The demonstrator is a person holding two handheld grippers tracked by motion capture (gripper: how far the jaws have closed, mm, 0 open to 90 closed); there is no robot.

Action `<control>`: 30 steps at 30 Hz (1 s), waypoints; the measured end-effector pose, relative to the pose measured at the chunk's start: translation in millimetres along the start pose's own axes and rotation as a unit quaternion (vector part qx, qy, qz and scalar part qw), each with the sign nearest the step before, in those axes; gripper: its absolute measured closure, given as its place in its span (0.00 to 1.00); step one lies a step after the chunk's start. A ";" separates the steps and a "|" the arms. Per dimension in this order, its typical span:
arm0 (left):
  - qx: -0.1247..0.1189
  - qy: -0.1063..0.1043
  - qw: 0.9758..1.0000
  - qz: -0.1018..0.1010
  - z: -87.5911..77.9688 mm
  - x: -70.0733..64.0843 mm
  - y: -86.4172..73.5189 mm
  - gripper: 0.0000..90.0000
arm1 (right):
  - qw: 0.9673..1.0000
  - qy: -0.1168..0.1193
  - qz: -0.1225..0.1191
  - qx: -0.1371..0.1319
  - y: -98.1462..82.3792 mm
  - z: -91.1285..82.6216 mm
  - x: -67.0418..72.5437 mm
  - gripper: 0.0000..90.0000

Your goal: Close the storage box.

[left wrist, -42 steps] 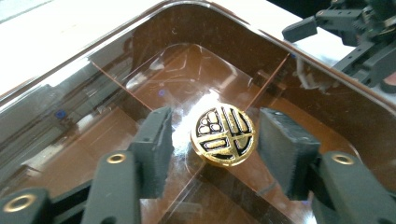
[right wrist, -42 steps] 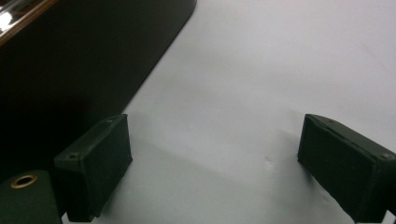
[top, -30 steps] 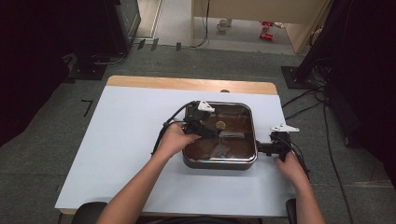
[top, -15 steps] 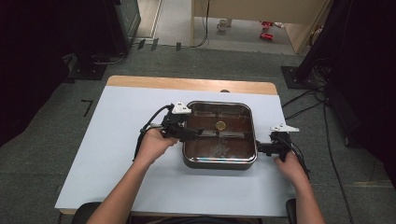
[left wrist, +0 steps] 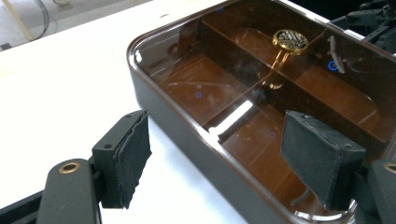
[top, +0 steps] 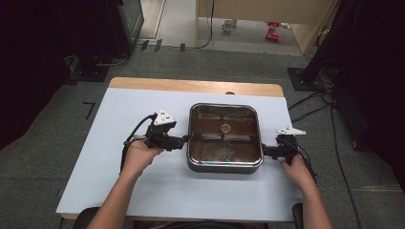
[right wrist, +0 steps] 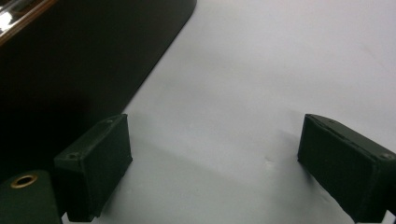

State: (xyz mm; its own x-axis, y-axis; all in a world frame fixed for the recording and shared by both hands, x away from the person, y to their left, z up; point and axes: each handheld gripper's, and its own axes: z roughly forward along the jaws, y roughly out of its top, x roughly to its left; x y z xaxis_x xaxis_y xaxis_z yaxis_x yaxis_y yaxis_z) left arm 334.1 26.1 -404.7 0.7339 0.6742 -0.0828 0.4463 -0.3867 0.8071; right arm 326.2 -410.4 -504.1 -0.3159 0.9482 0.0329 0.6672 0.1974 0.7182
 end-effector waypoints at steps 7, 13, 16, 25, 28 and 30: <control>0.003 0.021 1.000 -0.003 0.1 12.1 -27.3 0.27 | 1.000 0.000 0.000 0.000 0.0 0.0 0.1 0.10; 0.030 0.032 0.999 -0.014 7.3 17.0 -55.7 0.27 | 1.000 0.000 0.000 0.000 0.0 0.0 0.0 0.10; 0.033 0.034 0.999 -0.020 8.1 17.8 -62.5 0.27 | 1.000 0.000 0.000 0.000 0.0 0.0 0.0 0.10; 0.067 0.037 0.996 -0.035 17.9 19.5 -80.7 0.27 | 1.000 0.000 0.000 0.000 0.0 0.1 0.0 0.10; 0.082 0.035 0.995 -0.034 22.4 16.5 -82.2 0.27 | 1.000 0.000 0.000 0.000 0.0 0.1 0.0 0.10; 0.094 0.040 0.994 -0.032 26.3 13.4 -83.8 0.27 | 1.000 0.000 0.000 0.000 0.0 0.1 0.0 0.10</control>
State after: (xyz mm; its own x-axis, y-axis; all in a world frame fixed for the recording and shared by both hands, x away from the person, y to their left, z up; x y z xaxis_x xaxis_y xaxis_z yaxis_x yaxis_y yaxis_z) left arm 320.0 51.0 -488.8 0.6608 0.7465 -0.0780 0.5843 -0.4463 0.6778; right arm 326.3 -410.4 -504.2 -0.3156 0.9483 0.0333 0.6672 0.1968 0.7184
